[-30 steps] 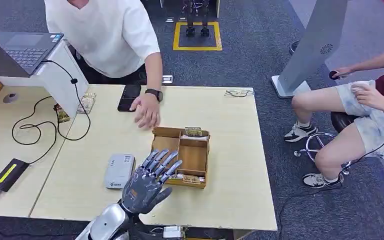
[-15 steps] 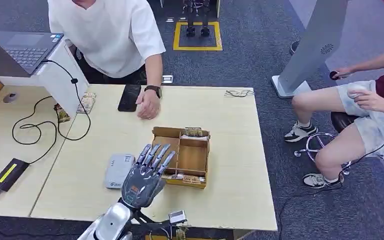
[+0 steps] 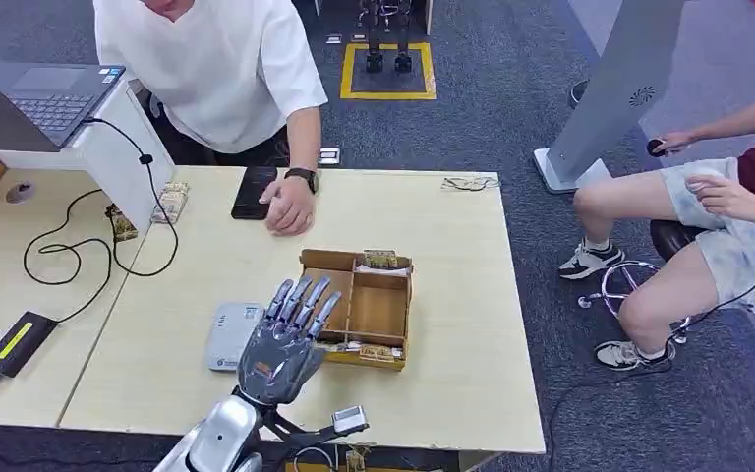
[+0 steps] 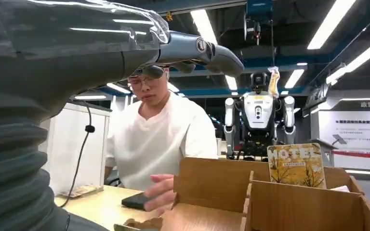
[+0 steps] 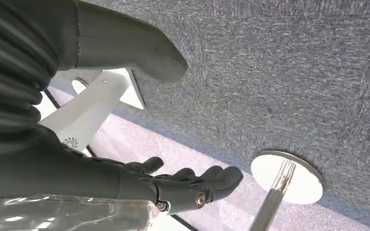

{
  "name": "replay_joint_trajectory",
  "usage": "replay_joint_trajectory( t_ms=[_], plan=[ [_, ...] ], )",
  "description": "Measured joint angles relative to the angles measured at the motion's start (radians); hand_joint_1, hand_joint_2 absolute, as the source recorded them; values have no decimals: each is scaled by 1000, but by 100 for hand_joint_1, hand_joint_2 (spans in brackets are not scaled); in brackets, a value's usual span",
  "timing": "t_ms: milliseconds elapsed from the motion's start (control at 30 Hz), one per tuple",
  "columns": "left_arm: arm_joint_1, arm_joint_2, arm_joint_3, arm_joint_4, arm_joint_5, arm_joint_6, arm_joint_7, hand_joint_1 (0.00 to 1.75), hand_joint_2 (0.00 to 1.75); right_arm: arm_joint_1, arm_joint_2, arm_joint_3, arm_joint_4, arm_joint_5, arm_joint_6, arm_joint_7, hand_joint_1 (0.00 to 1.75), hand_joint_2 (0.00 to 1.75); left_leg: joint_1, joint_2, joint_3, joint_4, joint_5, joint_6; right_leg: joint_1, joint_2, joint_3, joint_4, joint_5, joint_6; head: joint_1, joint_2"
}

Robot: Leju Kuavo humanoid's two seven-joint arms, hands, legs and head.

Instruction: Pass the card to the sensor for recognition and then transmit it.

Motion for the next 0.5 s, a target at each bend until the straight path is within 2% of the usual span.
replay_joint_trajectory(
  t_ms=[233, 500],
  plan=[
    [0, 5, 0, 3, 27, -23, -51, 0, 175, 0, 1, 0, -3, 0, 3, -4, 0, 175, 0, 0, 0, 0, 0, 0, 0, 0, 0, 0, 0, 0, 0, 0],
    [1, 18, 0, 14, 39, -52, -83, 0, 175, -1, 1, 1, -2, 0, -3, -3, 0, 175, 0, 0, 0, 0, 0, 0, 0, 0, 0, 0, 0, 0, 0, 0]
  ],
)
